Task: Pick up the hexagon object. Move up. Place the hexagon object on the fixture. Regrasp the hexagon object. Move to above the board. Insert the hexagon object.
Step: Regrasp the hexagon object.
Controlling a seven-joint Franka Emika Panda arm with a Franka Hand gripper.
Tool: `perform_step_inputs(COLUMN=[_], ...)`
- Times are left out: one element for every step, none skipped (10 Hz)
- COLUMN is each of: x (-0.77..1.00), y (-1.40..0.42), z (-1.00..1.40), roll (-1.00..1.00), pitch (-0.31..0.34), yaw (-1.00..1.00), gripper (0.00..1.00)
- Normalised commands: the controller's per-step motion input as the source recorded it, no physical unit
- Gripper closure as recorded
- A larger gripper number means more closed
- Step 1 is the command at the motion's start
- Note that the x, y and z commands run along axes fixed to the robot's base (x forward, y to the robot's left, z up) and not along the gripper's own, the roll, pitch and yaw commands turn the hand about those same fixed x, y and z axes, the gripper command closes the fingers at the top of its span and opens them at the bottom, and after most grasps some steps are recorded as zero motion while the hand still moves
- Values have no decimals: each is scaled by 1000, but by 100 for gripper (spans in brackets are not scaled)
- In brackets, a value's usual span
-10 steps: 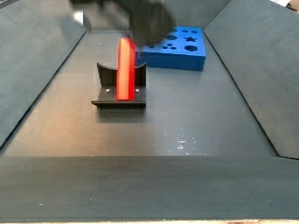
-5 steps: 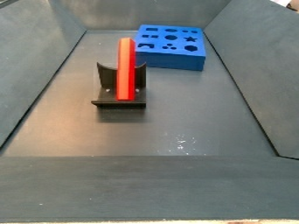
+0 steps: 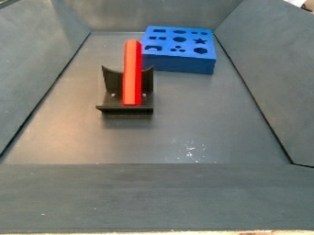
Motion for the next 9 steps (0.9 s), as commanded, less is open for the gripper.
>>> perform_step_inputs(x=[-3, -7, -4, 6, 21, 34, 44, 61, 72], y=[-22, -22, -20, -19, -24, -27, -27, -31, -33], z=[12, 9, 8, 8, -5, -5, -7, -12, -12], roll=[1000, 1000, 1000, 1000, 1000, 1000, 1000, 1000, 1000], pitch=[-8, -5, 0, 5, 14, 21, 32, 49, 66], yaw=[-3, -2, 0, 1, 4, 7, 9, 15, 20], gripper=[0, 0, 0, 0, 0, 0, 0, 0, 0])
